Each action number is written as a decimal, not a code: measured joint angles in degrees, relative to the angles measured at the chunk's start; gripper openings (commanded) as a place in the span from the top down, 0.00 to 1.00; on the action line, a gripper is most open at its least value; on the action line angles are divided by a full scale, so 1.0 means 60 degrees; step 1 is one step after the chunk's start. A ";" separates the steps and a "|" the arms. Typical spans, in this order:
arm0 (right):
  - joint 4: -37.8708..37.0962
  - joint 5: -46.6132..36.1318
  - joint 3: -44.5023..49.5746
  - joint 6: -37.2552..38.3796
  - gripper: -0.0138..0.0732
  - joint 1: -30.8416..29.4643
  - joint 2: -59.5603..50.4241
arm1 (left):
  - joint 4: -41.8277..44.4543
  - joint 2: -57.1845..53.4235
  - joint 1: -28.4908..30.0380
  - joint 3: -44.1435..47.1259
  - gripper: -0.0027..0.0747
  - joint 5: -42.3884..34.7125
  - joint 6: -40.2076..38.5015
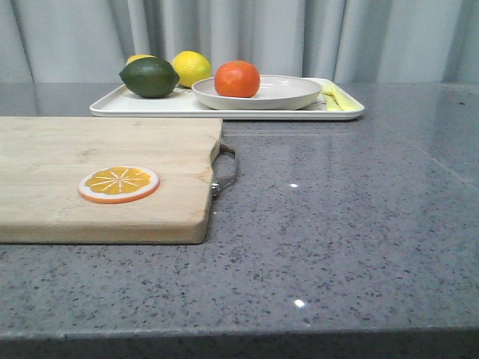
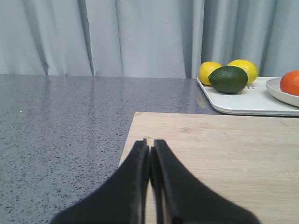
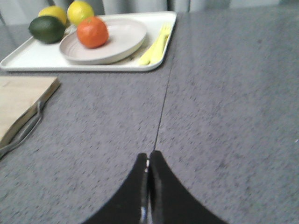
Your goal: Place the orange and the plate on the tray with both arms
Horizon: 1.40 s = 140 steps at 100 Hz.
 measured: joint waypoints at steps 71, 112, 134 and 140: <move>-0.1785 -0.4668 0.3863 0.0612 0.92 -0.1313 -0.2395 | 0.0000 0.0000 0.0000 0.0000 0.99 0.0000 0.0000; -0.1785 -0.4494 0.3883 0.0764 0.92 -0.1448 -0.2666 | 0.0000 0.0000 0.0000 0.0000 0.99 0.0006 0.0000; -0.1785 -0.4453 0.3883 0.0764 0.92 -0.1448 -0.2666 | 0.0000 0.0000 0.0000 0.0000 0.99 0.0006 0.0000; -0.1785 -0.4453 0.3883 0.0764 0.92 -0.1448 -0.2666 | 0.0000 0.0000 0.0000 0.0000 0.99 0.0006 0.0000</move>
